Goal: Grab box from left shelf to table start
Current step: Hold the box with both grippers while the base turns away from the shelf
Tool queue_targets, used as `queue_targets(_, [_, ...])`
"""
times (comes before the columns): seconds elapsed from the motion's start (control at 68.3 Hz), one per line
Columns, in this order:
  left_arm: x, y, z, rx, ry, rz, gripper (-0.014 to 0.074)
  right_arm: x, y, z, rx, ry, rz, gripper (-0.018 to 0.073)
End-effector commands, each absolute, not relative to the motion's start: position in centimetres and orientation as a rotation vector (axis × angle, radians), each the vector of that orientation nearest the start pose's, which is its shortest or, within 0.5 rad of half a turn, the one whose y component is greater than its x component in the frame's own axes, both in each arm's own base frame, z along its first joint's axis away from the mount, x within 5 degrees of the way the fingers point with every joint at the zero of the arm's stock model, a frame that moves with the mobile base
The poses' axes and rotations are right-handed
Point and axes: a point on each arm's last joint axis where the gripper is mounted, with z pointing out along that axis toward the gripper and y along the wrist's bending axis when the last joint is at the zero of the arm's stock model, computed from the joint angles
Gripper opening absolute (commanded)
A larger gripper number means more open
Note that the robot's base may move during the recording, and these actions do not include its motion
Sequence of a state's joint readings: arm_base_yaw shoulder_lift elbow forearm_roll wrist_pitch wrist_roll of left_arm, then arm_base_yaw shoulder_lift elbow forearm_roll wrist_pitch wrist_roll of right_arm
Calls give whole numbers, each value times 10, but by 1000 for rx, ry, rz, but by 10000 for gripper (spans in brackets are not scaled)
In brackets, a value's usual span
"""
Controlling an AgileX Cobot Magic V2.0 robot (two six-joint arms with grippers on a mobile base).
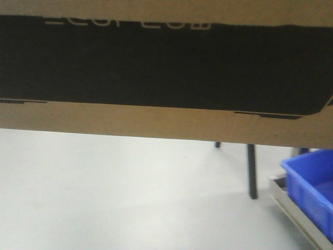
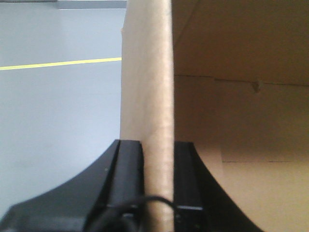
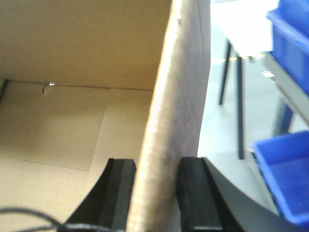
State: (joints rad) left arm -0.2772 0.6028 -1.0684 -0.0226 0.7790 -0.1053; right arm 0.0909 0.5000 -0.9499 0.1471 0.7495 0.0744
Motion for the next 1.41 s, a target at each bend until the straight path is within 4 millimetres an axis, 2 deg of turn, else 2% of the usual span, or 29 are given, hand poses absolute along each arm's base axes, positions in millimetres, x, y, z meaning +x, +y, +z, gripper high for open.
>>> queue_targets(0.0, [68,-25,471,103,1604,-424,-97,61,10,447,7,1573,231,59])
queue_targets(1.39, [68,-25,471,103,1604,-424,-97,61,10,447,7,1574,231,59])
